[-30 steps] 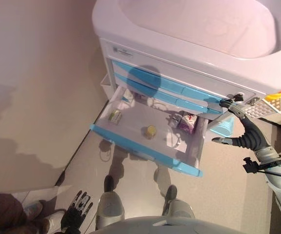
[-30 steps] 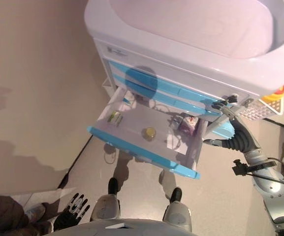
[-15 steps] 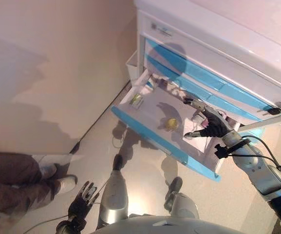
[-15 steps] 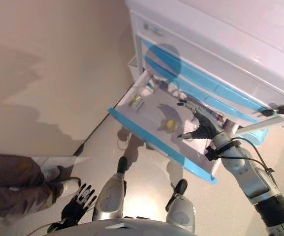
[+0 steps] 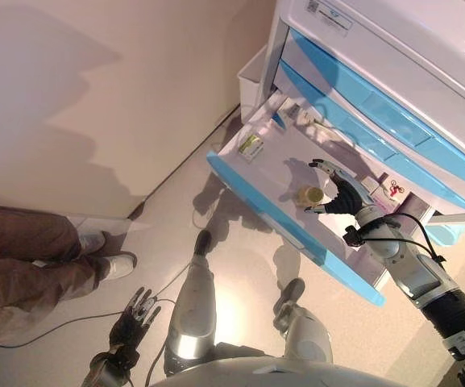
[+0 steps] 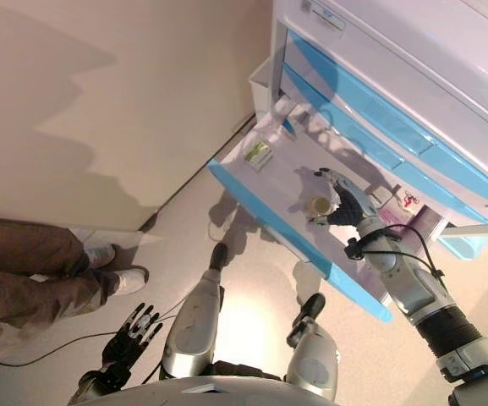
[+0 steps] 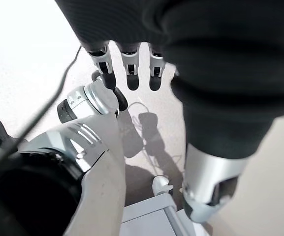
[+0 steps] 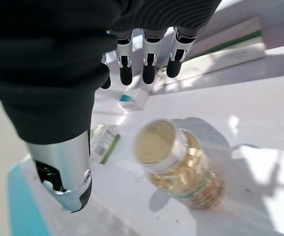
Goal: Open the drawer and pick up the medicine
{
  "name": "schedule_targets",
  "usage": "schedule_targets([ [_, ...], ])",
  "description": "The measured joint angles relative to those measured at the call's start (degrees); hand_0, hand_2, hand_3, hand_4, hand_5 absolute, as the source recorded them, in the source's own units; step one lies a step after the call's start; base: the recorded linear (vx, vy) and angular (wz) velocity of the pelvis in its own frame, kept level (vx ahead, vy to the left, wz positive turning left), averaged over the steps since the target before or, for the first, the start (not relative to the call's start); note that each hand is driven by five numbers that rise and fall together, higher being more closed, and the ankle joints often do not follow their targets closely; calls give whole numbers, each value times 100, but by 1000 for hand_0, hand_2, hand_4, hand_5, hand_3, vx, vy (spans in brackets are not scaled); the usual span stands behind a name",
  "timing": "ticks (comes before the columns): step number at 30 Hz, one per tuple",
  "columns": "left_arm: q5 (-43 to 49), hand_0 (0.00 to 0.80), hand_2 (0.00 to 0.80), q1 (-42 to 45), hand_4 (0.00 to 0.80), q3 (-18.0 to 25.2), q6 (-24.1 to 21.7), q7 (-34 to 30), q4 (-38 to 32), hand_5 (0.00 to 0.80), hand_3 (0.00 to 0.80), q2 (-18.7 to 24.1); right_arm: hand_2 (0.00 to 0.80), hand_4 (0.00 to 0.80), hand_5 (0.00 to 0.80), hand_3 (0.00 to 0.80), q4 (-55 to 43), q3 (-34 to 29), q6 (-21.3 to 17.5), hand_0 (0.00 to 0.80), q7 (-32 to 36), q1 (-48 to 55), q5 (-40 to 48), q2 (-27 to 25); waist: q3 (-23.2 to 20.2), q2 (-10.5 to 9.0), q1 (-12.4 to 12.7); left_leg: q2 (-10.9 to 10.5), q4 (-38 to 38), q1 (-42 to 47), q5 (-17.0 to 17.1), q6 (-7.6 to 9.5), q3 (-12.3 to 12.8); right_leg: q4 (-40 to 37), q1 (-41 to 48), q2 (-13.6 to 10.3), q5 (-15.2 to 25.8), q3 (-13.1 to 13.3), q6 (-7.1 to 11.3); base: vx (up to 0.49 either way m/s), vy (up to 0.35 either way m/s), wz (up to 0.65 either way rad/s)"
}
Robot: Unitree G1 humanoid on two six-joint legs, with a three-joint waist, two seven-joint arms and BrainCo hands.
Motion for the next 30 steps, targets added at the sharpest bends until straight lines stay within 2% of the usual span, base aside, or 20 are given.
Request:
schedule_targets([
  [8,0,0,0,-34,0,2,1,0,-11,0,0,38,0,0,0,0,405,18,263,0,-312,-174,-77,55,14,10,5,-55,37,-142,16,24,-34,8,-106,-47,6,-34,8,-5,-9,2],
  [30,5,0,0,-35,0,2,11,-1,-187,0,0,121,0,0,0,0,706,15,288,0,-313,-138,-85,211,15,11,1,-55,38,-137,18,26,-42,21,-101,-47,6,-42,8,0,0,0],
])
